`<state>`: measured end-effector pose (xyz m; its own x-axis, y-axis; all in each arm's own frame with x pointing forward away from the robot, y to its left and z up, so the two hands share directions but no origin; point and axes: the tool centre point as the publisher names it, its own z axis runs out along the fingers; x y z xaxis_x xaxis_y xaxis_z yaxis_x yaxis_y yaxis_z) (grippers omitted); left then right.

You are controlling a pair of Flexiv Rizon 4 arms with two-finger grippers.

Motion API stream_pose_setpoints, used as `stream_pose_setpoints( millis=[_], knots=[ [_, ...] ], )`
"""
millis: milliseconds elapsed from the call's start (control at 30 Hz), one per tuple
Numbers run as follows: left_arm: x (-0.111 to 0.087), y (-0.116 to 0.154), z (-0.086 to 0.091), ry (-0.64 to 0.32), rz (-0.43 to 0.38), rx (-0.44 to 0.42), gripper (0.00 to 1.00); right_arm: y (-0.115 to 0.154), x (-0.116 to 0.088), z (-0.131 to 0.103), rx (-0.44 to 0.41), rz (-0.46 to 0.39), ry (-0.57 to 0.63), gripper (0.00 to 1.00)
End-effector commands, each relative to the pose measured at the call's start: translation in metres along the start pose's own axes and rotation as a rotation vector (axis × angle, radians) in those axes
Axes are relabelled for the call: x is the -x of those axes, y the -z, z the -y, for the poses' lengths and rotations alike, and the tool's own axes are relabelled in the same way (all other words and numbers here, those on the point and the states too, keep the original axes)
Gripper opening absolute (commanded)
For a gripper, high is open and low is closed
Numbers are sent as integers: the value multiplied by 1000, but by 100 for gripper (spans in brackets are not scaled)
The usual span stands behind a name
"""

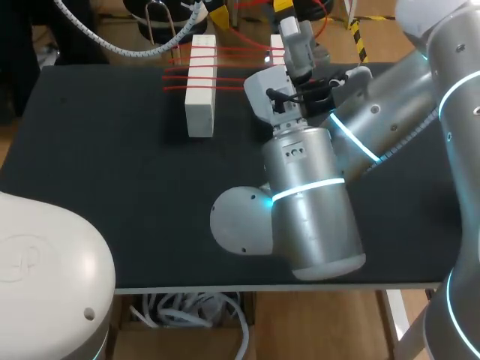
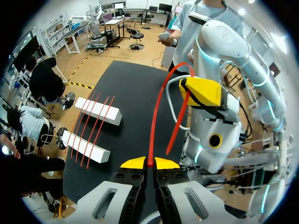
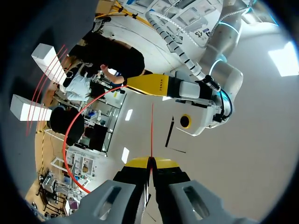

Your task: Grab the tape and strap the tape.

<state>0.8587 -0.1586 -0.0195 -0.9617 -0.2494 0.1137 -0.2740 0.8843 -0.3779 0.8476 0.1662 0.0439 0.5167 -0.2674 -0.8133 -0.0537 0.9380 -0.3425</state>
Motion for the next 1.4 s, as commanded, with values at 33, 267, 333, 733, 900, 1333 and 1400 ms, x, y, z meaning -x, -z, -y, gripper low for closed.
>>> stream_pose_setpoints(
  millis=[33,267,333,733,900,1333,1400],
  knots=[
    [0,0,0,0,0,2,0,0,2,1,2,-4,3,0],
    [0,0,0,0,0,2,0,-2,1,1,0,-13,18,0],
    [0,0,0,0,0,2,0,-4,-3,1,15,-44,47,0],
    [0,0,0,0,0,2,0,-12,-12,-4,118,-139,121,0],
    [0,0,0,0,0,2,0,-13,-12,1,140,-162,117,0],
    [0,0,0,0,0,2,0,-13,-10,7,186,-217,77,0],
    [0,0,0,0,0,2,0,-12,-8,7,201,-230,78,0]
  ],
)
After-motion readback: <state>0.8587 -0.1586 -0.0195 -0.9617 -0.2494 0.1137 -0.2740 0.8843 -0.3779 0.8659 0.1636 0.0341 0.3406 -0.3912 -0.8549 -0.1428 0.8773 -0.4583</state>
